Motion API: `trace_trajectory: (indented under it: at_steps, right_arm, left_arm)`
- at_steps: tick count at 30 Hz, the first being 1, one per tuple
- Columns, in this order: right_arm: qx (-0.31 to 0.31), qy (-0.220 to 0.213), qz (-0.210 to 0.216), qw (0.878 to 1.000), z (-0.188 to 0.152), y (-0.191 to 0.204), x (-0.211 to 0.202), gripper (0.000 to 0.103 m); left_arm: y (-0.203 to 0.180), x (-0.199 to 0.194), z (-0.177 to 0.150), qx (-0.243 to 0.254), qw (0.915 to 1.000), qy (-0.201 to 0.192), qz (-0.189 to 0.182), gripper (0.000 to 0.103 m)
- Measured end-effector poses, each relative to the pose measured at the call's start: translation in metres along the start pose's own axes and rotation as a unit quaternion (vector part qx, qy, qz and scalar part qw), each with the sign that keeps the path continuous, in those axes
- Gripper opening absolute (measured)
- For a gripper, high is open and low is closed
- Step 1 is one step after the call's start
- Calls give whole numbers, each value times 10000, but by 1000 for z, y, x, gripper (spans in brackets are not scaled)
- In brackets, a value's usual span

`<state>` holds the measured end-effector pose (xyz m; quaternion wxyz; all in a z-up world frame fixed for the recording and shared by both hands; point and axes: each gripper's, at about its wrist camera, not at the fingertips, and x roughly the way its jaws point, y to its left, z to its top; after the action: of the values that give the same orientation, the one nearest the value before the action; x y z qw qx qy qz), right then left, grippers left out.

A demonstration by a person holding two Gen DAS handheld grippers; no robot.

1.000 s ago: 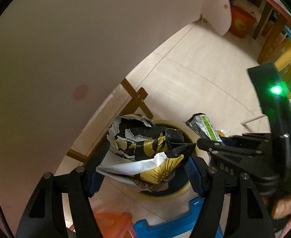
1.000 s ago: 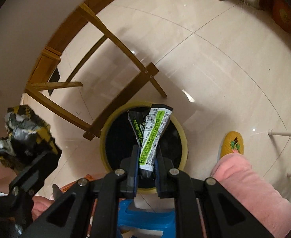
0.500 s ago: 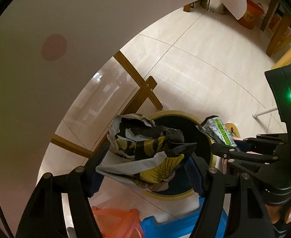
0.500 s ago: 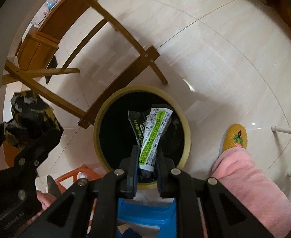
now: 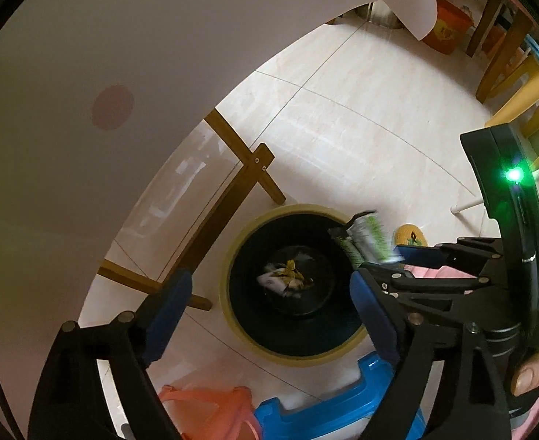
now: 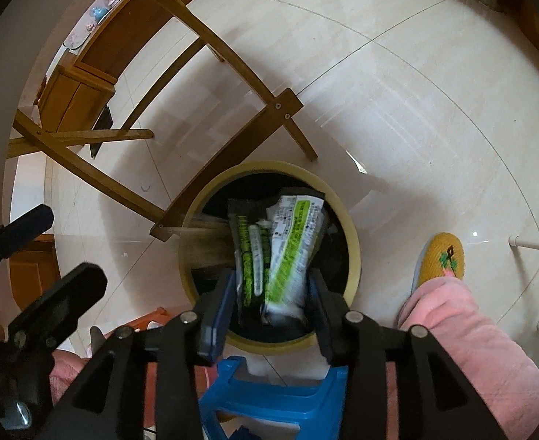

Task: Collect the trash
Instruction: 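Open the left tool while the right tool opens, dropping both wrappers into the bin, then move both open tools back over the table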

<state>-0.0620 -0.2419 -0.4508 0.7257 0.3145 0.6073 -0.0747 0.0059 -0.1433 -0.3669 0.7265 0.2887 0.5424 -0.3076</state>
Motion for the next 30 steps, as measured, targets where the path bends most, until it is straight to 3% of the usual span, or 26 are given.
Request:
trace_trajectory:
  at_steps: [4, 22, 30]
  right_arm:
    - [-17, 3, -29, 10000, -1, 1, 1, 61]
    - [-301, 7, 266, 9992, -4, 13, 0, 61]
    - [-349, -175, 433, 9983, -6, 18, -21, 61]
  left_arm:
    - [-2, -2, 0, 29, 10000, 2, 48, 89]
    - [-19, -50, -7, 389, 9991, -172, 87, 89]
    - [-24, -117, -9, 513, 9973, -528, 56, 89]
